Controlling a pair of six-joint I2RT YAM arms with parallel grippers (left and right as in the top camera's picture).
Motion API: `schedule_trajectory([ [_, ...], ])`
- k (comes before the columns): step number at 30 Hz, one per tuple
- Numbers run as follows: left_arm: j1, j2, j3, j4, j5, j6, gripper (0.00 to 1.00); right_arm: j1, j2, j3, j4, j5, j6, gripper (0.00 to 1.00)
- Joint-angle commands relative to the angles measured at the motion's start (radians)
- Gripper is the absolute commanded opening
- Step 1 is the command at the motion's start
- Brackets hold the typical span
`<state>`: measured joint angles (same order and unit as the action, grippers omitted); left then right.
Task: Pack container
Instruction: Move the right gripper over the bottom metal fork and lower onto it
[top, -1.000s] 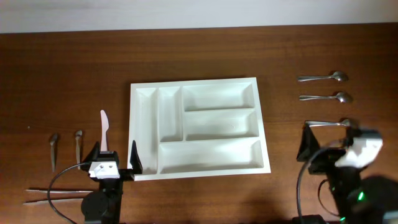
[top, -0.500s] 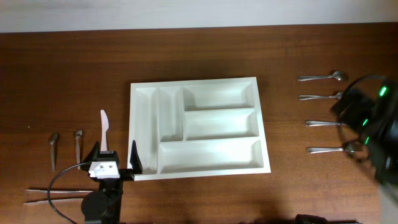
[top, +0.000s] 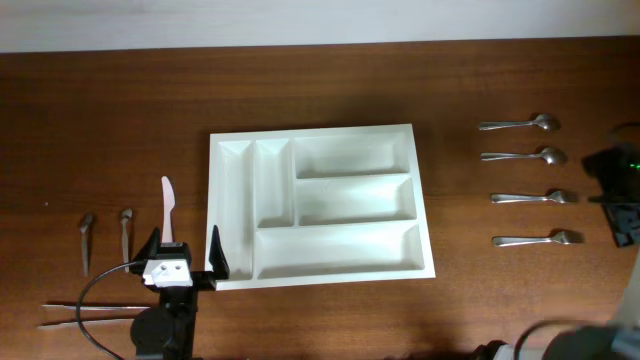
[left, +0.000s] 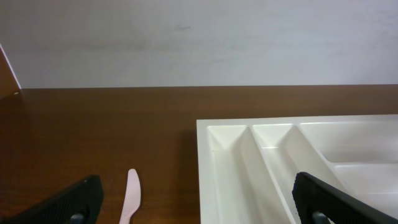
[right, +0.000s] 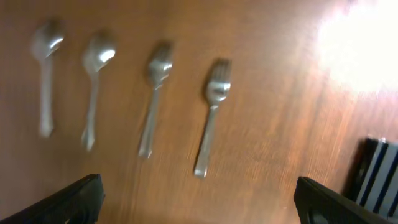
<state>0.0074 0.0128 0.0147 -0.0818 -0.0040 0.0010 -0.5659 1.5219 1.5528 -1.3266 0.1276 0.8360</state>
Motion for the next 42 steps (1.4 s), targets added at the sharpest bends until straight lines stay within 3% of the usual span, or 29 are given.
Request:
schedule_trajectory([
  [1, 0.003, -0.007, -0.005, -0.001, 0.007, 0.015, 0.99, -0.064, 0.105, -0.008, -0.012, -0.034, 0.087, 0.99],
  [8, 0.003, -0.007, -0.005, -0.001, 0.007, 0.015, 0.99, -0.079, 0.314, -0.011, -0.021, -0.076, 0.127, 0.99],
  [15, 0.003, -0.007, -0.005, -0.001, 0.007, 0.015, 0.99, -0.056, 0.361, -0.055, 0.023, -0.080, 0.236, 0.99],
  [27, 0.003, -0.007, -0.005, -0.001, 0.007, 0.015, 0.99, -0.024, 0.360, -0.329, 0.360, -0.150, 0.058, 0.99],
  [42, 0.003, -0.007, -0.005, -0.001, 0.007, 0.015, 0.99, -0.024, 0.360, -0.410, 0.451, -0.169, 0.030, 0.99],
])
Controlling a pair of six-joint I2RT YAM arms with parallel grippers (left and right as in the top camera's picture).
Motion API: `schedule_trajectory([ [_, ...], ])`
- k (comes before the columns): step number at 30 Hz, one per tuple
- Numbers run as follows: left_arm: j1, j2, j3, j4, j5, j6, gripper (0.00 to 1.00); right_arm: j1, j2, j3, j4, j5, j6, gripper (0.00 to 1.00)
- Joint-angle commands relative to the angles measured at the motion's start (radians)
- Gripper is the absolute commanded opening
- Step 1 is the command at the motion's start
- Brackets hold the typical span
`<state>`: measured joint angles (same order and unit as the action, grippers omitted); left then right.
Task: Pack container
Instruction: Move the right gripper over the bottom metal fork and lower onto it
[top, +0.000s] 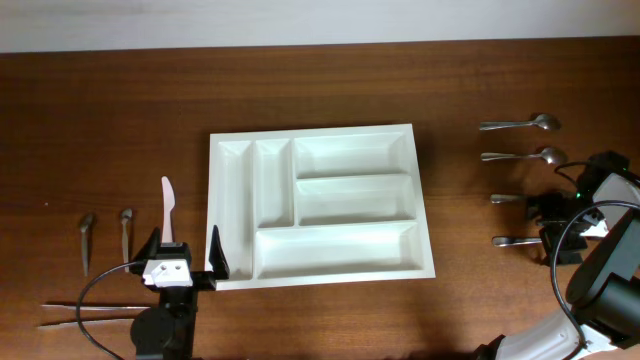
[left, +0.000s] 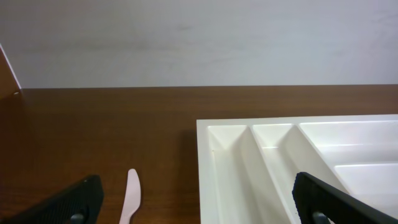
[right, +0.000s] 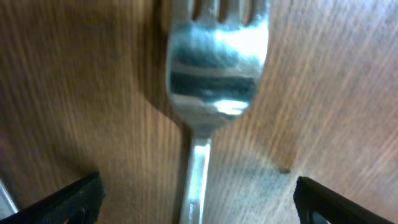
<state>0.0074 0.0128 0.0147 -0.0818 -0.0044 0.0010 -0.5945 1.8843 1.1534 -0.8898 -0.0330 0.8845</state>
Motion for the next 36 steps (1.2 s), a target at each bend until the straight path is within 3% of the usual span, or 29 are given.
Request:
schedule_trajectory([
  [1, 0.003, -0.007, -0.005, -0.001, 0.008, 0.015, 0.99, 0.005, -0.002, -0.013, 0.026, -0.008, -0.029, 0.99],
  [5, 0.003, -0.007, -0.005, -0.001, 0.008, 0.015, 0.99, 0.005, -0.001, -0.019, 0.061, -0.007, -0.101, 0.99],
  [19, 0.003, -0.007, -0.005, -0.001, 0.008, 0.015, 0.99, 0.004, 0.002, -0.095, 0.131, 0.003, -0.102, 0.99],
  [36, 0.003, -0.007, -0.005, -0.001, 0.008, 0.015, 0.99, 0.005, 0.002, -0.095, 0.093, 0.045, -0.103, 0.99],
])
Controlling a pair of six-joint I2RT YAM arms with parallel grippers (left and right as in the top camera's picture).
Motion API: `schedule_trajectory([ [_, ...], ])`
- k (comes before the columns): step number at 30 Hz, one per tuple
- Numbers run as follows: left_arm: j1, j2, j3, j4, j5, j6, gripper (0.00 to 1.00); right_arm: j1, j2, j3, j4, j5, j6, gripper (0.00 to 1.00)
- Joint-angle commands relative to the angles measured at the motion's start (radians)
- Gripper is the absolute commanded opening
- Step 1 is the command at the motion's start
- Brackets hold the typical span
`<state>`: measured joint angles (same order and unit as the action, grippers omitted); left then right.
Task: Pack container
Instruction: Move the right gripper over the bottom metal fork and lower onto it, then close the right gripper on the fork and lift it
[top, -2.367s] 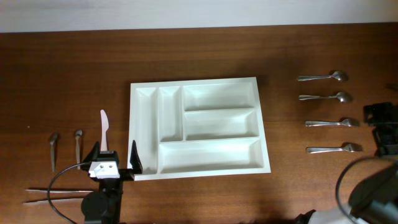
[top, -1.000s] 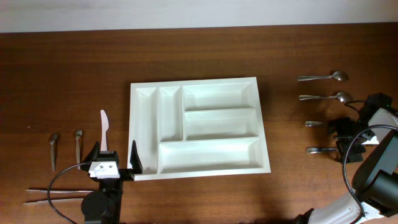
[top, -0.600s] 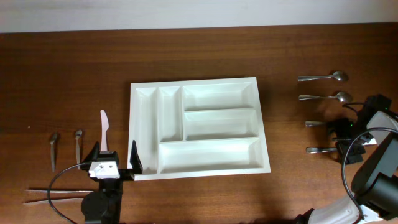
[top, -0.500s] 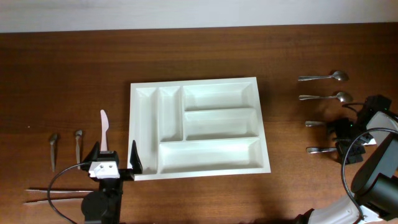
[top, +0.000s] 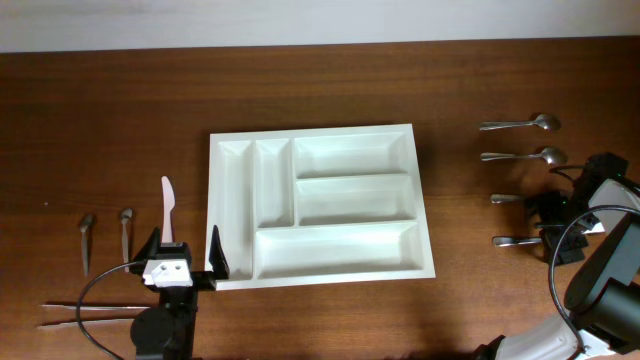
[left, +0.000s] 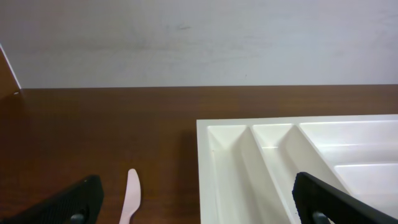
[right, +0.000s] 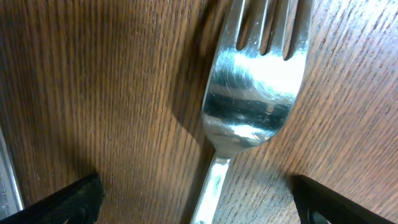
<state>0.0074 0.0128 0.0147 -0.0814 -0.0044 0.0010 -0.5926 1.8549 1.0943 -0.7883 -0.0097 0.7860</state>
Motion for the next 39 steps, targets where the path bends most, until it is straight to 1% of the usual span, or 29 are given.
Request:
schedule_trajectory([
  [1, 0.003, -0.007, -0.005, -0.001, 0.008, 0.015, 0.99, 0.002, 0.031, -0.036, -0.008, 0.022, -0.004, 0.99],
  [4, 0.003, -0.007, -0.005, -0.001, 0.008, 0.015, 0.99, 0.003, 0.031, -0.036, -0.006, 0.023, -0.004, 1.00],
  [5, 0.003, -0.007, -0.005, -0.001, 0.008, 0.015, 0.99, 0.003, 0.031, -0.036, -0.004, 0.023, -0.005, 0.96],
  [7, 0.003, -0.007, -0.005, -0.001, 0.008, 0.015, 0.99, 0.003, 0.031, -0.036, 0.000, 0.022, -0.004, 0.72],
  [9, 0.003, -0.007, -0.005, -0.001, 0.008, 0.015, 0.99, 0.003, 0.031, -0.036, 0.003, 0.023, -0.004, 0.51],
  [10, 0.003, -0.007, -0.005, -0.001, 0.008, 0.015, 0.99, 0.003, 0.031, -0.036, 0.004, 0.023, -0.004, 0.43],
  [11, 0.003, -0.007, -0.005, -0.001, 0.008, 0.015, 0.99, 0.003, 0.031, -0.036, 0.005, 0.023, -0.004, 0.39],
  [16, 0.003, -0.007, -0.005, -0.001, 0.008, 0.015, 0.99, 0.003, 0.031, -0.035, 0.006, 0.021, -0.004, 0.35],
  [17, 0.003, -0.007, -0.005, -0.001, 0.008, 0.015, 0.99, 0.003, 0.031, -0.034, 0.002, 0.021, -0.005, 0.31],
  [19, 0.003, -0.007, -0.005, -0.001, 0.008, 0.015, 0.99, 0.003, 0.031, -0.021, -0.020, 0.021, -0.005, 0.20],
  [23, 0.003, -0.007, -0.006, -0.001, 0.008, 0.015, 0.99, 0.003, 0.031, 0.027, -0.066, 0.021, -0.024, 0.04],
  [29, 0.003, -0.007, -0.005, -0.001, 0.008, 0.015, 0.99, 0.003, 0.031, 0.089, -0.119, 0.019, -0.023, 0.04],
  [33, 0.003, -0.007, -0.005, -0.001, 0.008, 0.015, 0.99, 0.004, 0.029, 0.166, -0.190, -0.003, -0.023, 0.04],
  [37, 0.003, -0.007, -0.006, -0.001, 0.008, 0.015, 0.99, 0.019, 0.015, 0.302, -0.292, -0.040, -0.024, 0.04],
  [39, 0.003, -0.007, -0.005, -0.001, 0.008, 0.015, 0.99, 0.044, 0.008, 0.397, -0.355, -0.089, -0.023, 0.04],
])
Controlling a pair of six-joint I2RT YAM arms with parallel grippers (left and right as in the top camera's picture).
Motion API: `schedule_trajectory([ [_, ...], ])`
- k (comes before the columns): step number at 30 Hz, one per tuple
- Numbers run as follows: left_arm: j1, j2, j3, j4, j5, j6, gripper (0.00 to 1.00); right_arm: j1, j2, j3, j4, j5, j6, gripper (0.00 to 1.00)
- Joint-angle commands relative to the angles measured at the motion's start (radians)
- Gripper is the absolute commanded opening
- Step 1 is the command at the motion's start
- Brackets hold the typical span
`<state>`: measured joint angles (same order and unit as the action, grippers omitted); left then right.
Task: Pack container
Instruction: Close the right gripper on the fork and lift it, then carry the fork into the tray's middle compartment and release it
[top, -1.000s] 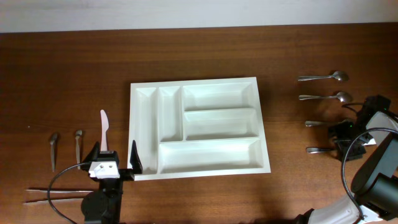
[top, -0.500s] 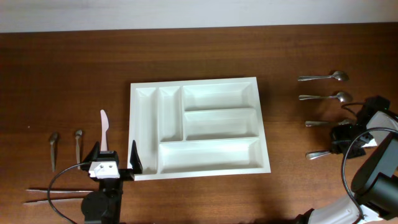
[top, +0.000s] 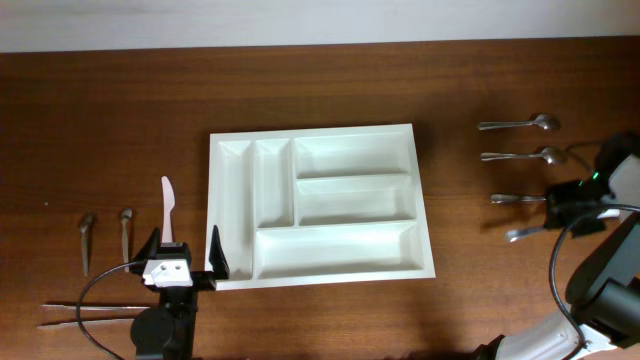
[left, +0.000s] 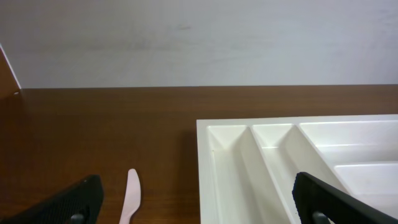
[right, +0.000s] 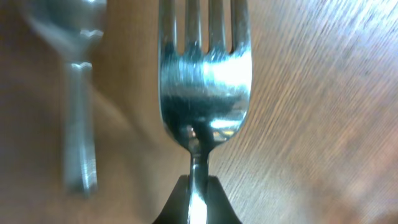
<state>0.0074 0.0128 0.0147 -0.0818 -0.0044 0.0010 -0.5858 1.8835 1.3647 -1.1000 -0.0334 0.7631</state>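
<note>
The white compartment tray (top: 422, 215) lies mid-table, empty. My right gripper (top: 557, 221) is shut on a steel fork (top: 525, 233) at its neck; the fork hangs tilted just above the wood. In the right wrist view the fork (right: 204, 68) points away, tines up, pinched by my right gripper (right: 198, 194). My left gripper (top: 186, 260) stands open at the tray's front left corner, holding nothing. A pink plastic knife (top: 167, 205) lies just ahead of it, also seen as the knife (left: 131, 194) beside the tray (left: 261, 155).
Two spoons (top: 518, 124) (top: 522, 156) and a second fork (top: 518, 198) lie in a column at the right. Two small dark spoons (top: 86, 240) (top: 125, 232) and chopsticks (top: 90, 312) lie at the left. A blurred utensil (right: 78, 99) lies left of the held fork.
My right gripper was open astride the nearest fork lying on the table. Now it is shut on the fork's neck, and the fork is off the wood and tilted. The left arm has not moved.
My right gripper was first high at the table's right edge, looking down on four utensils. Then it was low and open over the nearest fork, and stayed open around it. Now it holds that fork raised. The left gripper stayed open by the tray throughout.
</note>
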Motion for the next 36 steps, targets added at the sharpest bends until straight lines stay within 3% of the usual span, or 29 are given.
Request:
schedule_trajectory([
  [1, 0.003, -0.007, -0.005, -0.001, 0.008, 0.015, 0.99, 0.052, -0.023, 0.167, -0.070, -0.092, 0.000, 0.04],
  [7, 0.003, -0.007, -0.005, -0.001, 0.008, 0.015, 0.99, 0.228, -0.027, 0.355, -0.159, -0.237, 0.102, 0.04],
  [19, 0.003, -0.007, -0.005, -0.001, 0.008, 0.015, 0.99, 0.688, -0.025, 0.369, -0.113, -0.211, 0.641, 0.05],
  [36, 0.003, -0.007, -0.006, -0.001, 0.008, 0.015, 0.99, 0.949, -0.024, 0.150, -0.066, -0.148, 0.836, 0.08],
])
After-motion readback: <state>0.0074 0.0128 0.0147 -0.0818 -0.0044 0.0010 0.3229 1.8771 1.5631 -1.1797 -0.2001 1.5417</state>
